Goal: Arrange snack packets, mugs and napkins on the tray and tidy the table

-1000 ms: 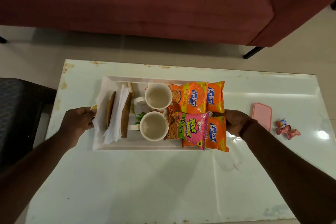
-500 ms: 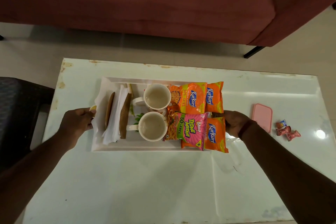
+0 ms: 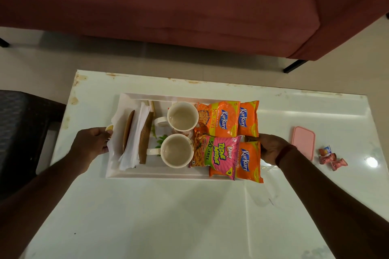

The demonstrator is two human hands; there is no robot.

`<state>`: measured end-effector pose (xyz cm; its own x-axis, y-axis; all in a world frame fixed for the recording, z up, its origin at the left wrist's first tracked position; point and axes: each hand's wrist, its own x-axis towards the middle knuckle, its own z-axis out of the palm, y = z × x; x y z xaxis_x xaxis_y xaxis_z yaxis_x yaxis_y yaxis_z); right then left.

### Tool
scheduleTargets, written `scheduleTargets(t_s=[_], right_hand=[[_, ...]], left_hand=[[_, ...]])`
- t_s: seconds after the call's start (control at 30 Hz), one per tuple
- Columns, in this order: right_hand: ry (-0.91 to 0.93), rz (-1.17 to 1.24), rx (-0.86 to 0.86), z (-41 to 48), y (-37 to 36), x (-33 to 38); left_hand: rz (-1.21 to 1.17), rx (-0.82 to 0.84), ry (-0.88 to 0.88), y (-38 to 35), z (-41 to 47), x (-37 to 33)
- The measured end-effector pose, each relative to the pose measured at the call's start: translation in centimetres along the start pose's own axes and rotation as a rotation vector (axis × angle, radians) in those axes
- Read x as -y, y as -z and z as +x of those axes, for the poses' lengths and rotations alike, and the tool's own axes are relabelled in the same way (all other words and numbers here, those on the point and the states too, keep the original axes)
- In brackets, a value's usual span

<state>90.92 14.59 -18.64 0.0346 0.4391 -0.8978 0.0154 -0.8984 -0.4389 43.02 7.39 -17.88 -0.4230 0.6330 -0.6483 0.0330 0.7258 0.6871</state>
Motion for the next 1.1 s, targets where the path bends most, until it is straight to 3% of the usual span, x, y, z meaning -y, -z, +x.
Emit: scheduleTargets(t_s=[0.37, 0.67, 0.87, 1.1], right_hand=[[-0.009, -0.018, -0.024, -2.1, -1.4, 0.9], [0.185, 0.08, -0.099, -4.9, -2.8, 1.0], [0.2, 0.118, -0.12, -6.6, -3.1, 1.0], [0.254, 0.081, -0.188, -9.5, -2.3, 1.6]], left_hand=[[-0.01, -0.003, -0.047, 0.5, -2.3, -2.0], [-0.073, 0.024, -0.057, 0.4, -5.1, -2.6], [-0.123, 0.059, -0.052, 0.9, -5.9, -2.8], [-0.081, 0.013, -0.185, 1.0, -7.6, -5.3]])
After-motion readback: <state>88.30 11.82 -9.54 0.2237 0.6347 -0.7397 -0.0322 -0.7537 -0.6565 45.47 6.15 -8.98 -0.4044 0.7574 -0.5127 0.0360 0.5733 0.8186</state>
